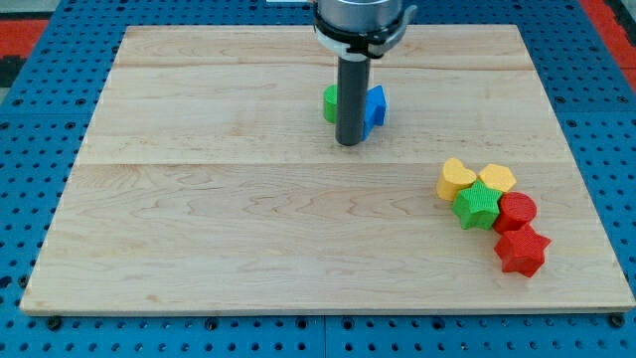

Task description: Push the cube and green circle to make a horizontal line

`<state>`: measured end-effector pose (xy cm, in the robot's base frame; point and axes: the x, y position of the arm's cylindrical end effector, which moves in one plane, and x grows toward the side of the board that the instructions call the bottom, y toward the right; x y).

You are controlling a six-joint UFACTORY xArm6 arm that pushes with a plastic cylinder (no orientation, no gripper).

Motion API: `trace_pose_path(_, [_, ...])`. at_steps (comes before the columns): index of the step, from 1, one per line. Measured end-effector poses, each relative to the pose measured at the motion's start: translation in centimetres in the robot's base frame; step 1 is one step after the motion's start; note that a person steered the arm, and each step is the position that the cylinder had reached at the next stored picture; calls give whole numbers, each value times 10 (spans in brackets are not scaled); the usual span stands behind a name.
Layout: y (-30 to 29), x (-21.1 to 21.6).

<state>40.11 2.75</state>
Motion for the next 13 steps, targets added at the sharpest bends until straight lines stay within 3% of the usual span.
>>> trace_pose_path(3, [-6,-40])
trace_pose_path(4, [-35,-45])
trace_pose_path(5, [-41,-7])
trace_pose_path(6, [6,-2])
trace_pose_path(10, [6,-31])
trace_pose_path(11, [-15,-30])
trace_pose_path(12, [-79,-46])
trace_pose_path(13, [-80,-89])
